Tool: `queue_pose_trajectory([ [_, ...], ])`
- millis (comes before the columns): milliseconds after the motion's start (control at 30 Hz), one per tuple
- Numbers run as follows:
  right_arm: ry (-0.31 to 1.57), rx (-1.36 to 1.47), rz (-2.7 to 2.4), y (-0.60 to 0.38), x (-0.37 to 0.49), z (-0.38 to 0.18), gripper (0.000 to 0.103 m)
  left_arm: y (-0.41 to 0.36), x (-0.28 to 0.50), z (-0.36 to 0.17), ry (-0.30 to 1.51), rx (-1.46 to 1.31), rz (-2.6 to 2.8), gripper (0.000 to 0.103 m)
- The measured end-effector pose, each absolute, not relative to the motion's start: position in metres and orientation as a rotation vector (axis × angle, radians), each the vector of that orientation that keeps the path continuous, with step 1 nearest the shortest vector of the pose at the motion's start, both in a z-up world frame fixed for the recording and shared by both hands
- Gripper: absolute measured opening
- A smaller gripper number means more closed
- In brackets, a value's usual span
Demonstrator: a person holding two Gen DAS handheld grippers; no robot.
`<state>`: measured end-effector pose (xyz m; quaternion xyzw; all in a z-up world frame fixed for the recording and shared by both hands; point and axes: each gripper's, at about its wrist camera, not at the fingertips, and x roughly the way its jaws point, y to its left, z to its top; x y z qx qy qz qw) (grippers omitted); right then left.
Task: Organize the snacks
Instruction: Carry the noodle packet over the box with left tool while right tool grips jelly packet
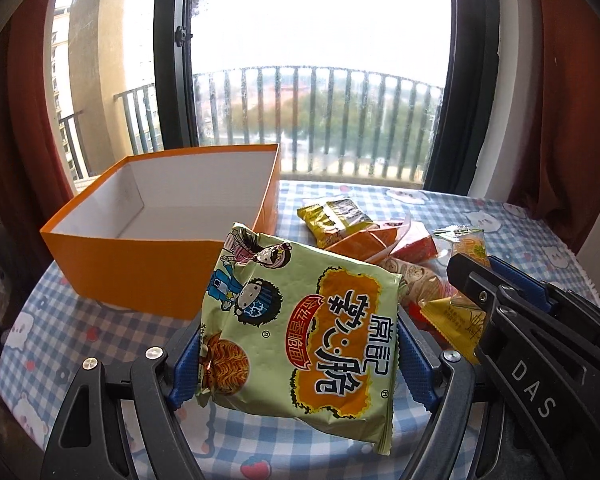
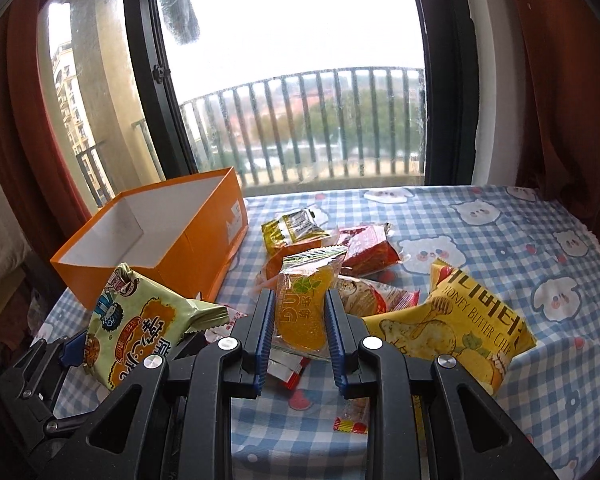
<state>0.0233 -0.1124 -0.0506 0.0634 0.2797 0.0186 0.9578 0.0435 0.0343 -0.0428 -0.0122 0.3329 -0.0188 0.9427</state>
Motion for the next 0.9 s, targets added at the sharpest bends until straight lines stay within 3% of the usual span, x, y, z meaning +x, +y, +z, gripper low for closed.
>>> queue_pose_trajectory([
  [900, 0.398, 0.096, 0.128, -0.061, 0.105, 0.012, 0.028, 0.089, 0.115, 0.002, 0.569, -0.037, 0.057, 0.083],
])
